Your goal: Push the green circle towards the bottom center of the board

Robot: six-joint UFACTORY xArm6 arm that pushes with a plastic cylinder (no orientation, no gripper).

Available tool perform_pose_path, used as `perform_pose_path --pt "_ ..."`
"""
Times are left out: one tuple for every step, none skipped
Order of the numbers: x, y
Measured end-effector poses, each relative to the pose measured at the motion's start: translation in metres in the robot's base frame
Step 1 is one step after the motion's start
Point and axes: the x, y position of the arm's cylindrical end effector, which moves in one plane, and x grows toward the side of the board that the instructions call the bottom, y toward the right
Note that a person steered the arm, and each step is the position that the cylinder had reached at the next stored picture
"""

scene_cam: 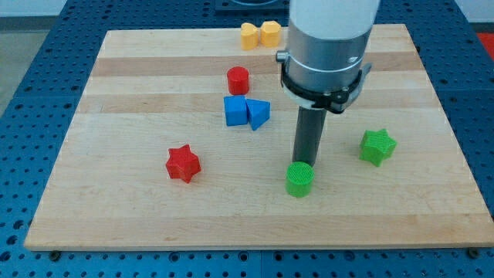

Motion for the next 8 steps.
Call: perform_pose_path --pt "0.013 -0.008" --pt "0.017 0.004" --pt "0.021 0.041" --pt "0.032 0.02" --pt "0.043 -0.039" --pt "0.043 -0.064" --pt "0.043 -0.011" --pt "0.043 0.09"
